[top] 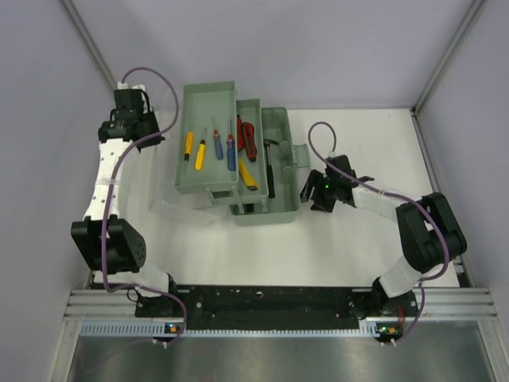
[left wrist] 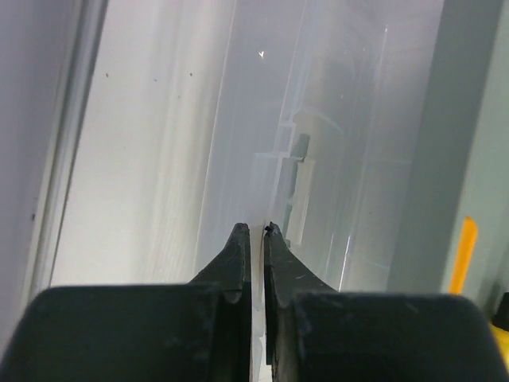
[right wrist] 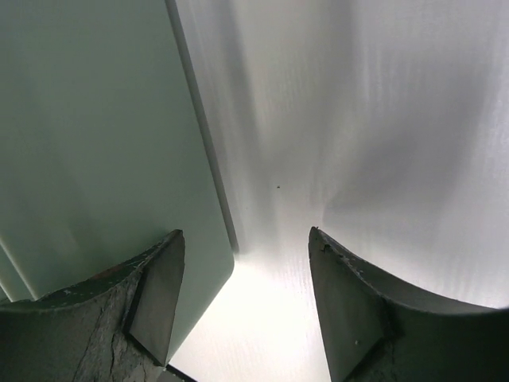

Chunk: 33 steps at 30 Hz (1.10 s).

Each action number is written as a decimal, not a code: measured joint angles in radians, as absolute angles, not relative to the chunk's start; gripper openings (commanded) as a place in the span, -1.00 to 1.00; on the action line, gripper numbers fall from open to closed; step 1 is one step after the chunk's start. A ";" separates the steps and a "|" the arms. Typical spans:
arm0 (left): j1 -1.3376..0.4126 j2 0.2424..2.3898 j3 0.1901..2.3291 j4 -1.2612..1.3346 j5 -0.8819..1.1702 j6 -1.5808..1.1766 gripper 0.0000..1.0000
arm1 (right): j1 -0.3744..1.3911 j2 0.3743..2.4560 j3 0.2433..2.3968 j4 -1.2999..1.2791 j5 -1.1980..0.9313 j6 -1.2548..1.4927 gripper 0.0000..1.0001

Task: Pack the tool kit

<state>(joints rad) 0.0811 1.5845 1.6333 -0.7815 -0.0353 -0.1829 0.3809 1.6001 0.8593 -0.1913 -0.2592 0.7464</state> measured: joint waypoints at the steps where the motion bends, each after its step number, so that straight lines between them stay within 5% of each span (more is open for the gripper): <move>1: 0.068 1.584 1.647 -0.783 -0.057 -0.178 -1.00 | 0.390 1.601 0.861 -0.191 -0.255 0.747 0.25; 33: -0.406 1.573 1.704 -0.642 -0.867 0.118 -1.00 | 0.535 1.900 1.164 -0.195 -0.237 0.904 0.22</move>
<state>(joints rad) -0.4065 1.5726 1.7039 -0.6418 -0.8673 0.1184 0.5346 1.8996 1.1637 -0.1951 -0.2375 0.9035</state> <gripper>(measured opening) 0.024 0.607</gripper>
